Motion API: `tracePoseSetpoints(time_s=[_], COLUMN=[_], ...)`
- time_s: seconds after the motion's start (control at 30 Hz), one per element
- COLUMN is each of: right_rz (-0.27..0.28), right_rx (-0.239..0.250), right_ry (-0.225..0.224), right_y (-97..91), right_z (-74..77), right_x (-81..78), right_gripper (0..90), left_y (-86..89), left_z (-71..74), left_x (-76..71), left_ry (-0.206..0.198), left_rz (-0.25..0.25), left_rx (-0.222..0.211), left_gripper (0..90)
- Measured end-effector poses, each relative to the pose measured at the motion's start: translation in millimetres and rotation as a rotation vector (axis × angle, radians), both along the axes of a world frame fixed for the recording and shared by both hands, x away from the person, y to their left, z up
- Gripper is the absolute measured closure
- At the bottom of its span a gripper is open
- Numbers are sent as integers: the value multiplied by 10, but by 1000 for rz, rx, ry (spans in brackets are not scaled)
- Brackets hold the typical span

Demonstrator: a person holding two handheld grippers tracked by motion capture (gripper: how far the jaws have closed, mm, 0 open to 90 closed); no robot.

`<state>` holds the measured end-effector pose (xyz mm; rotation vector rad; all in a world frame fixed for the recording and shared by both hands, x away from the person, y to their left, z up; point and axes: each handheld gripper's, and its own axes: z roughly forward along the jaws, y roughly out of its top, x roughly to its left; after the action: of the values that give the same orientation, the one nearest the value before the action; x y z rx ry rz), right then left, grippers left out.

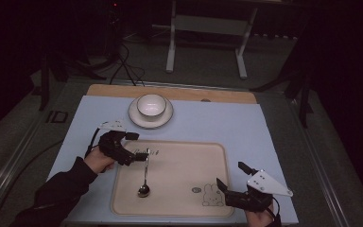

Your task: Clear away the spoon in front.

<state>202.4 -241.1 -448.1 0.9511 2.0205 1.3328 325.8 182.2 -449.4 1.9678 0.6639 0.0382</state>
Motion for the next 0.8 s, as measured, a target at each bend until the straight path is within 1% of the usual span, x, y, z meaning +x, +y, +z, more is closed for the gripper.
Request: tracePoseSetpoints(time_s=[0.1, 0.17, 0.2, 0.27, 0.3, 0.37, 0.47, 0.53, 0.6, 0.8], right_rz=[0, 0, 0, 0, 0, 0, 1, 1, 1, 3], right_rx=[-1, -1, -1, -2, -1, -2, -2, -1, -1, 0], right_ry=[-4, -4, -4, -5, -5, -4, -7, -7, -6, -6], right_y=[-3, -3, -2, -2, -2, -1, 1, 2, 1, 3], right_z=[2, 3, 4, 4, 5, 5, 6, 6, 6, 6], right_x=[-2, -1, -3, -3, -4, -5, -7, -7, -7, -8], right_gripper=[112, 112, 112, 112, 112, 112, 112, 112, 112, 112], left_y=[9, 1, -3, -4, 1, 7, 11, 10, 15, 80], left_z=[40, 51, 54, 60, 63, 69, 69, 62, 48, -34], left_x=[-86, -148, -191, -241, -272, -333, -414, -474, -525, -623], left_ry=[-9, -12, -24, -20, -22, -27, -35, -45, -49, -36], left_rz=[5, 1, 0, -5, -4, 3, 18, 26, 20, 31], left_rx=[-20, -12, -8, -1, -6, 6, 6, 15, 19, 5], left_gripper=[18, 18, 18, 18, 18, 18, 18, 18, 18, 18])
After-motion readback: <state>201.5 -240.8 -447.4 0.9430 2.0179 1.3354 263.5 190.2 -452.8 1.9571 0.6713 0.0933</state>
